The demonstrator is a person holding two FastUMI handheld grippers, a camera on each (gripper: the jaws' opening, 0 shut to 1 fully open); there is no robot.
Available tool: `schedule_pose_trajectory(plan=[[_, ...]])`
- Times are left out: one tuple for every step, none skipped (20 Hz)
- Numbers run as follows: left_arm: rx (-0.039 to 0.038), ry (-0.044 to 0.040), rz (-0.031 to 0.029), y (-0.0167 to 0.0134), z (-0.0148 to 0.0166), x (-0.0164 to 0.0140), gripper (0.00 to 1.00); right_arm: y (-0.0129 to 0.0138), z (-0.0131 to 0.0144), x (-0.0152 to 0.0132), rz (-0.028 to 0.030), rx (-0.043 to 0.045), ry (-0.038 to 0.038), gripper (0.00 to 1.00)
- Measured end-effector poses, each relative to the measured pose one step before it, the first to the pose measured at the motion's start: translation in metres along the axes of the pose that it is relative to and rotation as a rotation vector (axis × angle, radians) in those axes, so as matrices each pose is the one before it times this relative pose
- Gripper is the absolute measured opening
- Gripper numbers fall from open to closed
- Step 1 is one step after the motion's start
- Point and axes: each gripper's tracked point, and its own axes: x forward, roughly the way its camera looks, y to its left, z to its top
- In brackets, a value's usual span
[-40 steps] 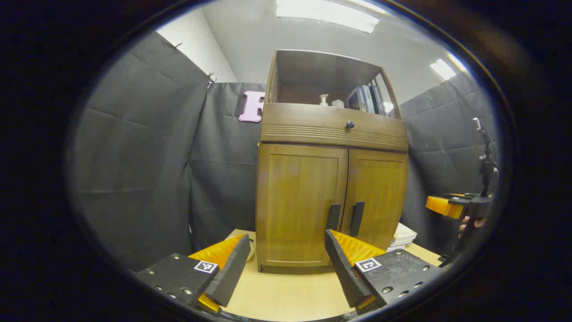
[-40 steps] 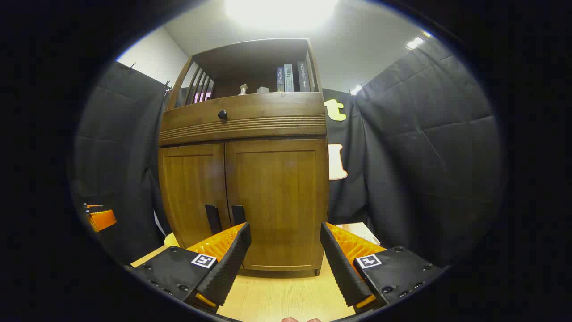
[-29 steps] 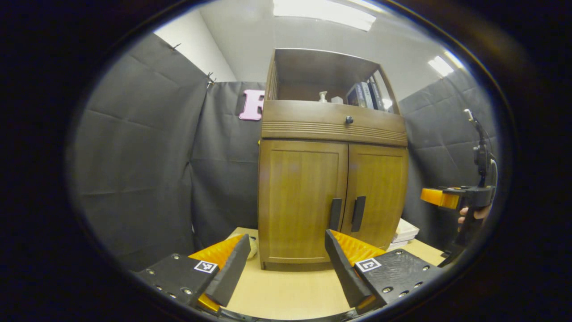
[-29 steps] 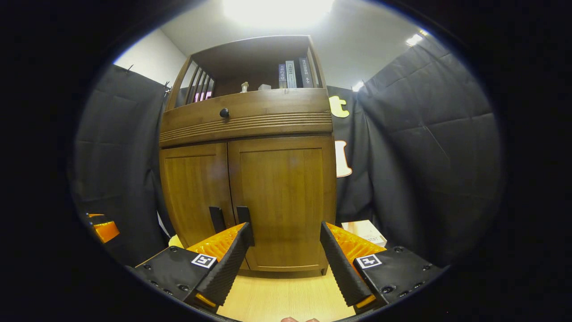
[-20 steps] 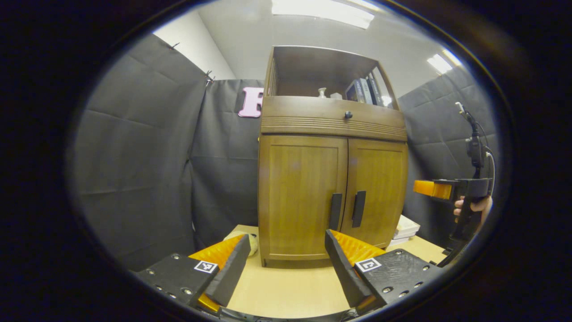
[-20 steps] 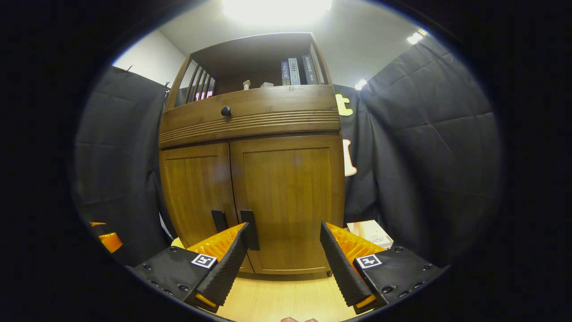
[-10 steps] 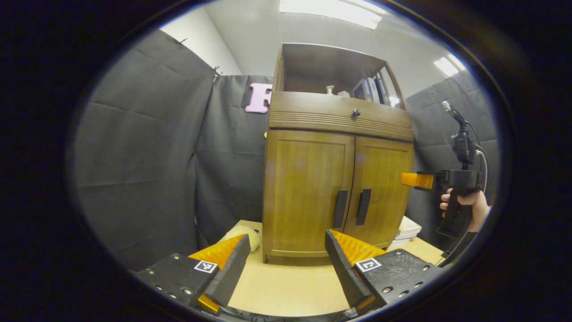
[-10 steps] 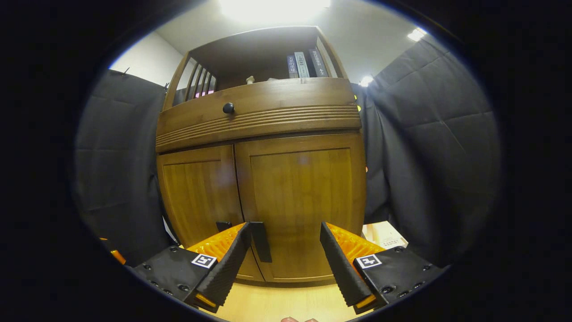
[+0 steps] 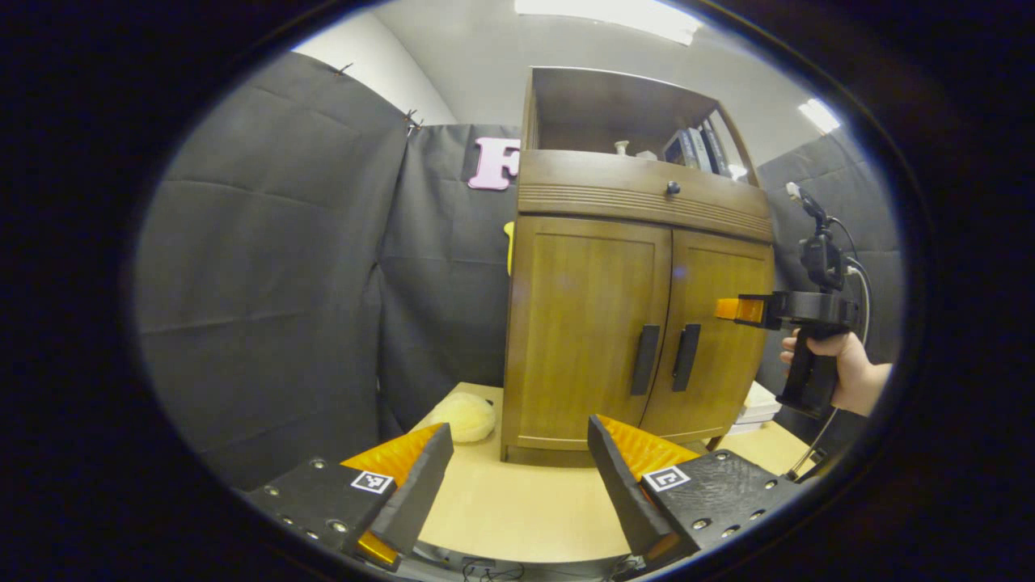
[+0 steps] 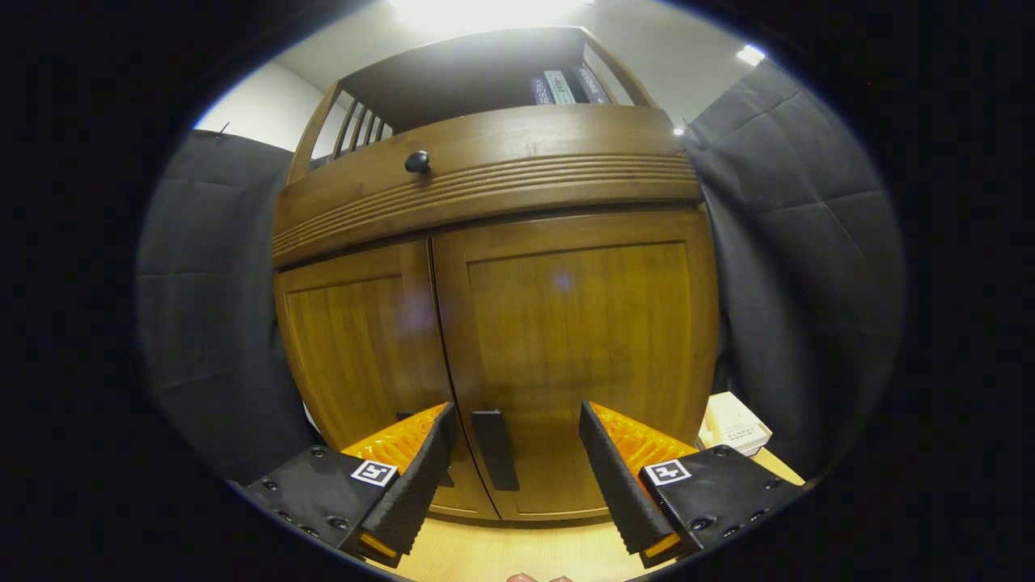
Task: Open the right door of the double-door shoe cabinet with the right hand, and open the left door with the left hand.
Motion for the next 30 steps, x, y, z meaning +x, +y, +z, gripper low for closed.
schedule_pose_trajectory(plan=[[0.00093,0.00278,0.00975,0.00322,-0.00079,-0.00005,0.96,0.00311,-0.00374,0.00568,0.00655,-0.00093,0.00988,0.92],[-0.00076,0.00530,0.00960,0.00291,-0.00136,-0.00028,0.96,0.00411,-0.00538,0.00516,0.00765,-0.00205,0.01049,0.92],[-0.00169,0.00485,0.00993,0.00073,-0.00075,0.00238,0.96,0.00236,-0.00447,0.00592,0.00480,-0.00547,0.01104,0.92],[-0.00165,0.00448,0.01069,-0.00032,-0.00251,0.00186,0.96,0.00221,-0.00390,0.00493,0.00249,-0.00684,0.01164,0.92],[-0.00008,0.00459,0.01066,0.00094,-0.00117,0.00080,0.96,0.00152,-0.00395,0.00613,0.00142,-0.00656,0.01143,0.92],[0.00152,0.00357,0.01242,0.00251,-0.00220,-0.00064,0.96,0.00132,-0.00599,0.00668,0.00210,-0.00440,0.01459,0.92],[0.00242,0.00406,0.01264,0.00144,-0.00064,0.00065,0.96,0.00133,-0.00526,0.00637,0.00161,-0.00233,0.01507,0.92],[0.00210,0.00217,0.01203,0.00148,-0.00128,-0.00070,0.96,0.00005,-0.00640,0.00567,-0.00201,-0.00336,0.01414,0.92],[0.00115,0.00408,0.01206,0.00130,0.00000,0.00079,0.96,-0.00105,-0.00521,0.00628,-0.00258,-0.00305,0.01037,0.92],[-0.00016,0.00491,0.01181,0.00171,-0.00279,0.00031,0.96,-0.00145,-0.00589,0.00654,-0.00490,-0.00124,0.00989,0.93],[-0.00162,0.00345,0.01160,0.00126,-0.00106,0.00104,0.96,-0.00154,-0.00532,0.00712,-0.00343,-0.00099,0.01443,0.93],[-0.00290,0.00346,0.01087,0.00111,-0.00246,0.00095,0.96,0.00044,-0.00497,0.00271,0.00049,-0.00063,0.01342,0.95],[-0.00401,0.00308,0.01072,0.00078,-0.00012,0.00094,0.96,0.00008,-0.00179,0.00332,0.00053,-0.00163,0.01002,0.95],[-0.00301,0.00168,0.00803,0.00059,-0.00015,0.00093,0.96,-0.00038,-0.00237,0.00489,-0.00220,-0.00408,0.00597,0.95],[-0.00136,0.00155,0.00717,0.00064,-0.00114,-0.00101,0.96,-0.00021,-0.00214,0.00585,-0.00198,-0.00506,0.00660,0.95],[0.00065,0.00217,0.00625,0.00038,-0.00137,0.00002,0.96,0.00190,-0.00349,0.00462,-0.00028,-0.00466,0.00732,0.93],[0.00125,0.00336,0.00463,0.00027,-0.00028,0.00071,0.96,0.00164,-0.00098,0.00172,0.00189,-0.00357,0.00447,0.93],[0.00179,0.00255,0.00376,-0.00016,-0.00061,0.00059,0.96,0.00043,0.00063,0.00151,0.00194,-0.00185,0.00223,0.95],[0.00239,0.00097,0.00334,-0.00012,0.00082,0.00045,0.96,-0.00038,0.00048,0.00093,0.00192,-0.00083,0.00235,0.93],[0.00259,-0.00072,0.00020,-0.00107,0.00034,0.00101,0.96,-0.00033,-0.00031,0.00055,0.00201,-0.00082,-0.00018,0.93],[0.00303,-0.00148,-0.00152,-0.00117,0.00134,0.00104,0.96,-0.00025,0.00028,0.00154,0.00129,-0.00193,-0.00064,0.93],[0.00300,-0.00135,-0.00197,-0.00058,0.00023,-0.00055,0.96,-0.00089,0.00023,0.00275,0.00012,-0.00266,-0.00049,0.91],[0.00263,-0.00079,-0.00148,-0.00027,0.00055,0.00050,0.96,-0.00213,0.00086,0.00159,-0.00303,-0.00225,-0.00028,0.82],[0.00137,-0.00089,-0.00238,-0.00063,-0.00096,-0.00042,0.96,-0.00223,-0.00019,0.00295,-0.00174,-0.00324,0.00545,0.74],[0.00081,-0.00073,-0.00347,0.00022,0.00082,0.00006,0.96,-0.00274,0.00250,-0.00063,-0.00103,-0.00063,0.00717,0.65],[0.00062,-0.00071,-0.00368,-0.00008,-0.00041,-0.00069,0.96,-0.00012,0.00059,-0.00083,0.00065,-0.00194,0.00311,0.57],[0.00091,0.00069,-0.00312,0.00023,0.00003,-0.00042,0.96,0.00932,-0.00221,-0.00244,0.02930,0.00376,0.00239,0.56],[0.00228,0.00109,-0.00325,-0.00023,-0.00028,-0.00030,0.96,0.00165,-0.00092,0.00224,-0.00815,-0.00409,-0.00065,0.45],[0.00365,0.00082,-0.00132,0.00028,0.00017,0.00025,0.96,0.00019,-0.00119,-0.00082,-0.00730,-0.00255,0.00108,0.34],[0.00425,0.00000,-0.00167,-0.00031,-0.00056,0.00036,0.96,-0.00071,0.00003,-0.00119,-0.00418,0.00007,0.00174,0.39]])
